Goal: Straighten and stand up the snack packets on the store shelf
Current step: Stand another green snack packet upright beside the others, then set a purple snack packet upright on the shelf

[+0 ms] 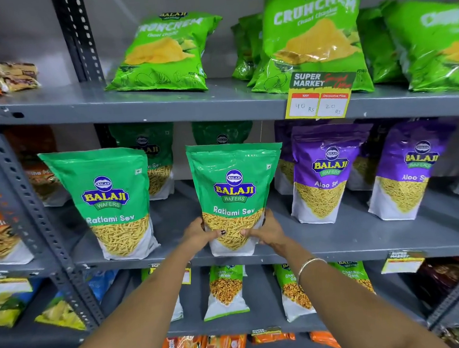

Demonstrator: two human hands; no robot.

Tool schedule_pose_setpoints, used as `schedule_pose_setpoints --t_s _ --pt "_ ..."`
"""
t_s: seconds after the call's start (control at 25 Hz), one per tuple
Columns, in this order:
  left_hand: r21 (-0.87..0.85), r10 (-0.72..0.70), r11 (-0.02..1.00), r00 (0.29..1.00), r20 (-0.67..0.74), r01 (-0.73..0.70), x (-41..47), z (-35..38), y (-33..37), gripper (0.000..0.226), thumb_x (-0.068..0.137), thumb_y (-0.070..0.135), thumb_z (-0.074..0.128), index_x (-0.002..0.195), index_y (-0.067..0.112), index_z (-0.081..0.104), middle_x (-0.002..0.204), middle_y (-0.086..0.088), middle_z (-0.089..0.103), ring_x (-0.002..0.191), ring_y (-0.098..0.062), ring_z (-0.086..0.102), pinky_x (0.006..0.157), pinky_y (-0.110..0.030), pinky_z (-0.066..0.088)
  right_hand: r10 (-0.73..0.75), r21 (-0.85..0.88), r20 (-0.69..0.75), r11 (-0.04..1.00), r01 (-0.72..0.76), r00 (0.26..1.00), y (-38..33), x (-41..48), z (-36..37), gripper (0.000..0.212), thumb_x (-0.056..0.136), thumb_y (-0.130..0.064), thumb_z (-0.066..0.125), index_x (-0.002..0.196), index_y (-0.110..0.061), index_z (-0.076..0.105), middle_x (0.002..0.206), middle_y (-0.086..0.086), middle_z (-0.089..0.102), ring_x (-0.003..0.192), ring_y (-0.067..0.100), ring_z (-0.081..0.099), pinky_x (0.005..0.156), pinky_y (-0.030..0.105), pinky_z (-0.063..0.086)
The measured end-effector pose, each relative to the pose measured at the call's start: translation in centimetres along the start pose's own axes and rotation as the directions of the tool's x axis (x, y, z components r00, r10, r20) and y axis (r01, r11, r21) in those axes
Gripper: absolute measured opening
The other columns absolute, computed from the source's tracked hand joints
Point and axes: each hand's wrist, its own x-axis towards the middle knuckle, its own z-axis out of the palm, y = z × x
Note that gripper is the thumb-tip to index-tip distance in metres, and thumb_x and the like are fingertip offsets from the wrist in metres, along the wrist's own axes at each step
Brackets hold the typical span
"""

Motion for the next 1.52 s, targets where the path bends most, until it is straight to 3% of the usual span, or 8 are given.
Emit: schedule_pose_setpoints --t_s 0.2,0.44,0.6,0.76,0.92,1.04,1.36,1.52 --pt "0.337 -0.074 0.941 0.993 0.092 0.039 -0.6 -0.5 0.5 0.07 0.071 0.027 0.078 0.127 0.002 0.044 0.134 -0.015 0.052 0.123 -0.029 0.05 0.098 -0.039 0.043 0.051 -0.071 0.033 0.996 -0.048 0.998 0.6 0.3 -1.4 0.091 0.07 -0.012 0.081 0.141 -0.002 0.026 0.142 0.017 0.045 0.13 0.031 0.046 0.105 0.04 0.043" --pt "0.69 -0.503 0.691 0.829 0.245 0.215 -2.3 4.5 5.0 0.037 0.085 0.039 0.06 0.064 0.011 0.048 0.063 -0.002 0.054 0.05 -0.012 0.053 0.041 -0.018 0.044 0.078 -0.247 -0.239 0.959 -0.139 0.968 3.6 1.6 -10.0 0.075 0.07 -0.018 0.082 0.127 0.005 0.04 0.125 0.019 0.055 0.12 0.034 0.053 0.091 0.036 0.045" --pt "0.48 -0.314 0.869 0.882 0.352 0.118 -0.3 13.5 9.3 0.031 0.084 0.039 0.061 0.081 0.011 0.049 0.084 -0.01 0.059 0.072 -0.022 0.06 0.059 -0.031 0.051 0.079 -0.212 -0.409 0.961 -0.179 0.909 5.0 4.0 -18.4 0.077 0.067 -0.021 0.083 0.126 0.004 0.04 0.129 0.024 0.05 0.12 0.034 0.05 0.094 0.037 0.042" --pt "0.096 -0.017 0.995 0.993 0.119 0.006 3.7 21.3 11.8 0.069 0.08 0.017 0.07 0.137 -0.002 0.035 0.146 -0.018 0.041 0.133 -0.031 0.043 0.109 -0.043 0.037 0.04 -0.172 -0.213 0.982 -0.078 0.976 5.5 7.7 -24.4 0.101 0.067 -0.018 0.084 0.143 0.003 0.022 0.138 0.016 0.039 0.13 0.025 0.039 0.109 0.035 0.034" --pt "-0.212 0.066 0.975 0.998 0.019 -0.06 5.8 24.4 11.9 0.05 0.077 -0.012 0.065 0.122 -0.009 0.045 0.132 -0.027 0.054 0.094 -0.027 0.063 0.083 -0.028 0.054 0.065 0.026 0.058 0.997 -0.066 0.996 5.6 10.0 -25.4 0.081 0.072 0.0 0.077 0.138 0.005 0.032 0.144 0.021 0.044 0.133 0.032 0.044 0.112 0.046 0.037" --pt "-0.218 0.034 0.975 0.999 -0.042 -0.042 5.4 24.9 12.1 0.034 0.076 -0.011 0.066 0.101 0.005 0.051 0.127 -0.029 0.058 0.081 -0.016 0.058 0.071 -0.019 0.048 0.031 0.039 0.106 0.999 -0.035 0.994 5.9 10.1 -25.2 0.064 0.071 0.007 0.076 0.127 0.011 0.045 0.132 0.028 0.054 0.124 0.037 0.053 0.107 0.051 0.041" --pt "-0.102 -0.012 0.995 0.997 -0.077 0.004 1.2 24.6 11.0 0.05 0.065 0.004 0.081 0.108 0.002 0.055 0.12 -0.019 0.066 0.104 -0.025 0.064 0.091 -0.035 0.051 -0.006 0.078 0.141 0.997 -0.005 0.99 6.6 4.7 -26.0 0.07 0.07 0.006 0.077 0.13 0.004 0.041 0.135 0.023 0.054 0.126 0.034 0.052 0.108 0.051 0.041" --pt "0.011 -0.011 1.0 0.997 -0.077 0.011 -1.0 24.1 10.8 0.059 0.063 0.015 0.084 0.113 0.001 0.057 0.12 -0.017 0.067 0.11 -0.027 0.064 0.096 -0.038 0.05 0.001 0.01 0.125 1.0 -0.003 0.992 6.3 2.0 -25.9 0.066 0.071 -0.001 0.078 0.129 -0.001 0.045 0.133 0.018 0.057 0.114 0.025 0.057 0.09 0.032 0.052"
